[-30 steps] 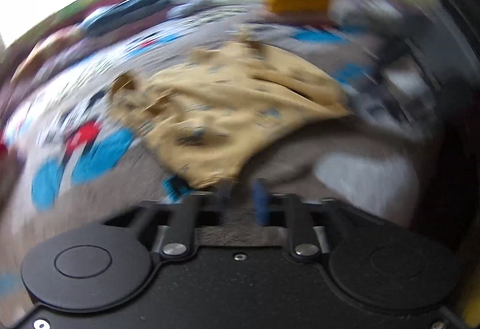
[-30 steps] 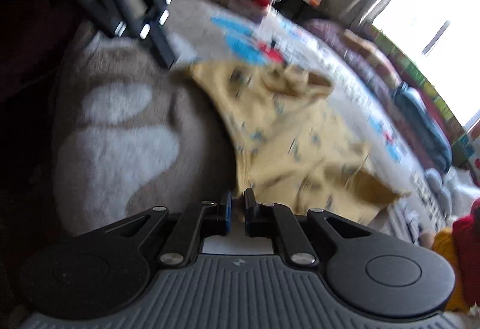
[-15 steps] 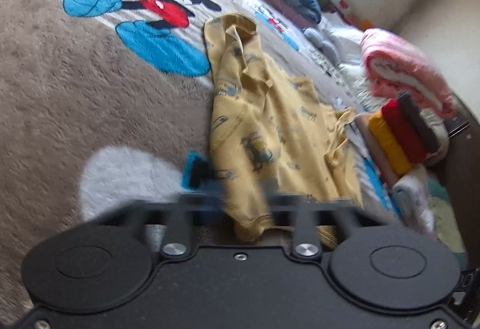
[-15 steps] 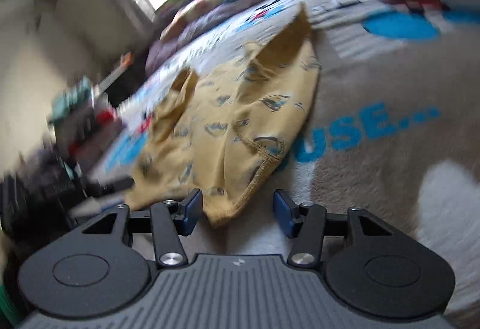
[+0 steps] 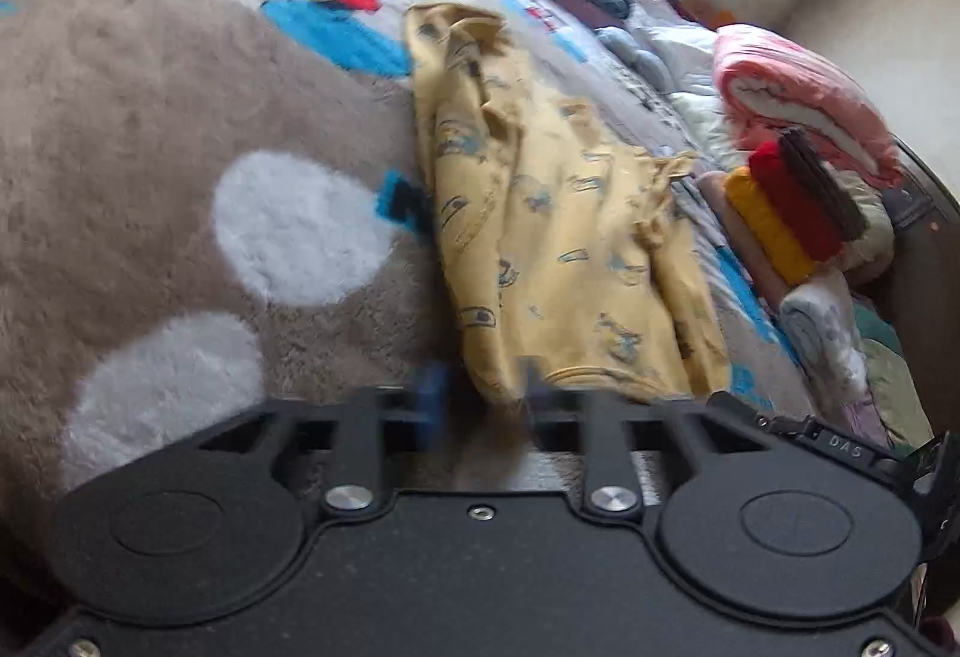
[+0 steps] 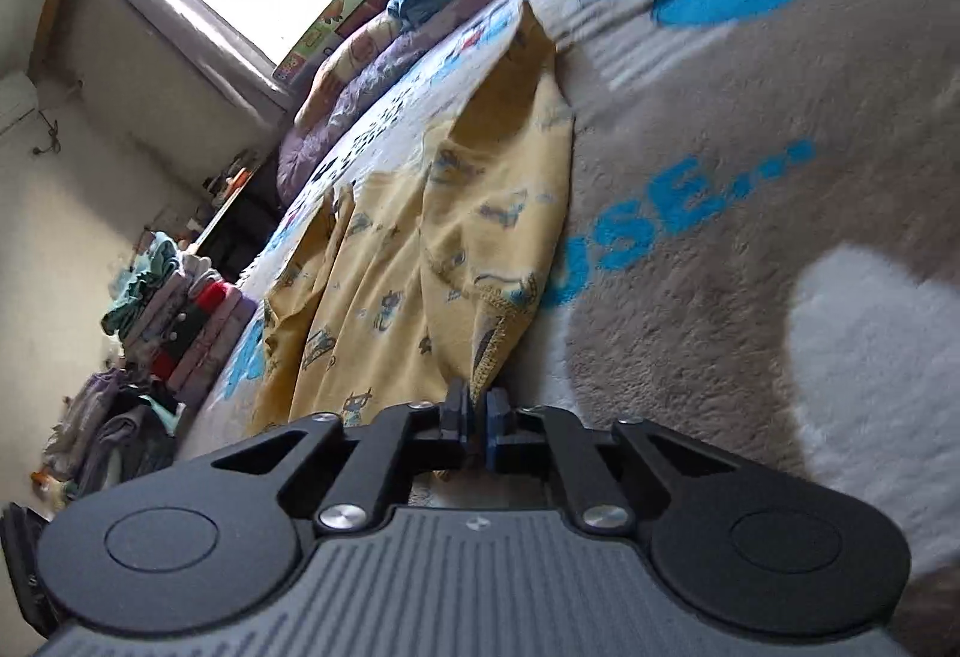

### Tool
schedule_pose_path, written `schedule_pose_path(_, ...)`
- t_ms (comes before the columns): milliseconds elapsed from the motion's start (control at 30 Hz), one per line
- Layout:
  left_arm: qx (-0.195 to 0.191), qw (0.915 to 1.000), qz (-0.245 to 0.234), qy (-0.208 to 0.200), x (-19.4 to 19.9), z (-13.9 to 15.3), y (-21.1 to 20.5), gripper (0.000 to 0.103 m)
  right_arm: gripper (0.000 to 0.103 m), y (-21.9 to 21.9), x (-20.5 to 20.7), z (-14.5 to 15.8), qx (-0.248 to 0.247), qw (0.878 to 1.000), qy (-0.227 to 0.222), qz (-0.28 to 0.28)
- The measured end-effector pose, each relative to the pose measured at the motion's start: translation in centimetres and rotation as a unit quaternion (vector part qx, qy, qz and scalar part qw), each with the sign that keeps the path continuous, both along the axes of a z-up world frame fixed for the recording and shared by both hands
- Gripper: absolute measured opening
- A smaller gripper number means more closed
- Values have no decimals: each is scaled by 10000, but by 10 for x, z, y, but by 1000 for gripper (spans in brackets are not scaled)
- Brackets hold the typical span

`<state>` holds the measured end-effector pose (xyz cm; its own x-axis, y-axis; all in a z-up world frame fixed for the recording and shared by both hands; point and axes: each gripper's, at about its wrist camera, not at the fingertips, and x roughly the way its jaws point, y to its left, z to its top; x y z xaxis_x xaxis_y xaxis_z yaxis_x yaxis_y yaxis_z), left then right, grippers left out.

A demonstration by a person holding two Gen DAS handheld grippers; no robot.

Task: Fold clothes
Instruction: 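Lay the shirt on the bed and open both tools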

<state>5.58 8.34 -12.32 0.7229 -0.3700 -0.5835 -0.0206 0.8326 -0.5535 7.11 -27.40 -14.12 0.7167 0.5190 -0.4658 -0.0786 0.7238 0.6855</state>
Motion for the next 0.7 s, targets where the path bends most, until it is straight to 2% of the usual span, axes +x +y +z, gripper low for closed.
schedule_pose_path(33, 24, 10000, 25, -74, -2, 0, 2, 61, 23, 1, -5, 7, -199, 9997, -147, -60)
schedule_pose_path(67, 45, 9999, 32, -109, -2, -1, 6, 61, 32, 1, -10, 14, -406, 9987, -298, -124)
schedule_pose_path(100, -45, 9999, 39, -126, -1, -4, 10, 61, 34, 3, -15, 22, -652, 9966, -467, -208)
schedule_pose_path(233, -549, 9980, 252, -193, 4, -10, 29, 61, 36, 15, -20, 40, -1215, 9851, -1216, 47)
schedule_pose_path(300, -682, 9963, 437, -282, 8, -9, 37, 61, 40, 29, -18, 40, -1378, 9798, -1399, 383)
schedule_pose_path(433, -871, 9920, 833, -370, 20, -8, 55, 60, 40, 64, -7, 35, -1710, 9640, -1731, 1068)
schedule_pose_path(533, -780, 9910, 1006, -411, 36, -1, 66, 58, 40, 80, 4, 28, -1777, 9577, -1813, 1358)
schedule_pose_path(633, -652, 9914, 1059, -416, 53, 3, 73, 53, 41, 90, 13, 16, -1869, 9592, -1567, 1433)
schedule_pose_path(700, -530, 9926, 1027, -368, 71, 3, 75, 46, 49, 89, 19, 7, -1700, 9636, -1446, 1469)
